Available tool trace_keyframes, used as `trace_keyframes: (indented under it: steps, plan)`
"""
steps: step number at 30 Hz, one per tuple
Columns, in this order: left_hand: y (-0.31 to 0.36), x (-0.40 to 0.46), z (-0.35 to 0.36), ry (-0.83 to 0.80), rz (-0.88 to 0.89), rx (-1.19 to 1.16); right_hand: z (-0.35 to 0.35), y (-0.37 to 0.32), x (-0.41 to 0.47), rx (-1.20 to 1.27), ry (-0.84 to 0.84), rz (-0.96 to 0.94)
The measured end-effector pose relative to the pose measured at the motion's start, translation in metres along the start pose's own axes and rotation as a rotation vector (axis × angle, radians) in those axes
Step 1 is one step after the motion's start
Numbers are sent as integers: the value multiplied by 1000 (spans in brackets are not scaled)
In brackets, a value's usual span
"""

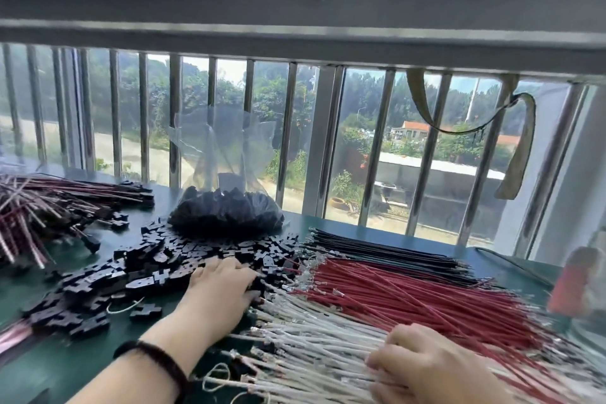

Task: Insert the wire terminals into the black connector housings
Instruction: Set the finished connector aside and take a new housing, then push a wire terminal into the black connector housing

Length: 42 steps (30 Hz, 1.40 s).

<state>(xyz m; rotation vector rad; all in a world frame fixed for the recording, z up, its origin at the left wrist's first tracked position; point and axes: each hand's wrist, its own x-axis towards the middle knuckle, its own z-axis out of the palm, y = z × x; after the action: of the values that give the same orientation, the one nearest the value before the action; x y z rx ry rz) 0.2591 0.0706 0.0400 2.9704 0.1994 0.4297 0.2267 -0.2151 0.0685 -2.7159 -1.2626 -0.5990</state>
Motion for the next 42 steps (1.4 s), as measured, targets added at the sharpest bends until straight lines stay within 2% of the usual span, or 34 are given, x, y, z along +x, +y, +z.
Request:
trace_keyframes:
  steps: [4, 7, 10, 12, 14, 16, 18, 23, 25, 28, 33, 36, 40, 42]
  plan:
    - [-8, -4, -3, 52, 69, -131, 8, -1, 2, -36, 57, -26]
    - [-7, -13, -12, 210, 72, -285, 8, -2, 0, -26, 52, -25]
    - [-5, -21, -20, 331, 30, -335, 6, -5, -2, -13, 63, -13]
    - [-2, -25, -19, 286, 25, -352, 6, -6, -4, -17, 71, -9]
    - [1, -29, -16, 170, 35, -345, 5, -7, -5, -9, 76, 17]
    - [1, -27, -13, 44, 53, -298, 5, -8, -6, -4, 77, 25]
    - [1, -24, -13, -14, 62, -222, 6, -8, -7, -8, 68, 26]
    - [5, -18, -13, 69, 15, -252, 2, -11, -6, -35, 58, 43]
    - [5, -18, -15, 56, 3, -268, 1, -12, -6, -28, 51, 44]
    - [1, -19, -19, 10, 9, -415, 1, -11, -8, -15, 38, 55]
    - [-7, -24, -28, 28, 21, -418, 5, -4, -5, 94, 43, 88]
    - [-14, -29, -38, 104, -22, -529, 9, -5, -8, 166, 45, 113]
    - [-31, -36, -51, 59, -75, -589, 11, -7, -10, 182, 107, 143]
    - [-35, -36, -57, 119, -129, -650, 11, -4, -12, 198, 181, 161]
